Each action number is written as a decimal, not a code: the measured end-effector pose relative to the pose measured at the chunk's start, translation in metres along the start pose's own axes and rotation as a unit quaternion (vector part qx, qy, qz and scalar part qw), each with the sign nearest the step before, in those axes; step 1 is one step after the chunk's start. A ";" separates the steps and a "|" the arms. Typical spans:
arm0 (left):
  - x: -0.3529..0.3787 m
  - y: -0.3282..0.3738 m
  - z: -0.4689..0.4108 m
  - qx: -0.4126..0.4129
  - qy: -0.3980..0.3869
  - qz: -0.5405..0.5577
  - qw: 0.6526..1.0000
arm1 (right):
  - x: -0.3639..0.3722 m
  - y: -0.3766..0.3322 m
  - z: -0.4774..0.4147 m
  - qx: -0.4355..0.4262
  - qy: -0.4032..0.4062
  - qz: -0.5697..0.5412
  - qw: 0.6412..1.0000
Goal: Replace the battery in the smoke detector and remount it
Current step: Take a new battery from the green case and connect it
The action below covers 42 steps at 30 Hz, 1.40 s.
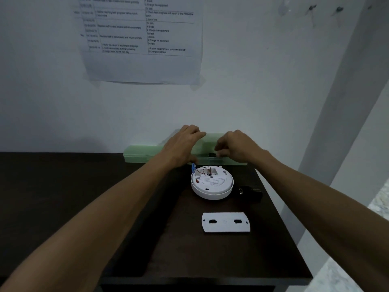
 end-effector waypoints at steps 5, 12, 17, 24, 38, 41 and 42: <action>0.003 -0.002 -0.004 -0.002 -0.012 0.000 1.000 | 0.004 0.004 -0.011 0.037 -0.068 -0.043 0.996; 0.005 -0.004 -0.005 -0.005 -0.014 0.004 1.000 | 0.009 0.000 -0.021 0.052 -0.090 -0.016 0.994; 0.005 -0.003 -0.006 -0.007 -0.016 0.006 1.000 | 0.012 -0.001 -0.024 0.065 -0.124 0.010 0.990; 0.006 -0.003 -0.006 -0.013 -0.020 0.010 1.000 | 0.014 -0.005 -0.018 0.062 -0.173 0.023 0.983; 0.003 0.002 -0.004 -0.011 -0.034 -0.001 0.999 | -0.022 0.015 0.059 0.050 -0.119 -0.018 0.991; 0.002 0.003 -0.004 -0.012 -0.034 0.002 0.999 | -0.013 0.017 0.075 0.057 -0.145 -0.015 0.988; 0.002 0.003 -0.004 -0.013 -0.034 0.001 0.999 | -0.010 0.017 0.078 0.059 -0.148 -0.017 0.987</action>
Point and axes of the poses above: each hand's wrist, its own z-axis away from the middle knuckle, its own x-axis out of the palm, y = z × x, the point moved 6 cm from there along -z, towards the middle knuckle, and after that the axes turned 12 degrees about -x, right-handed, at the moved point
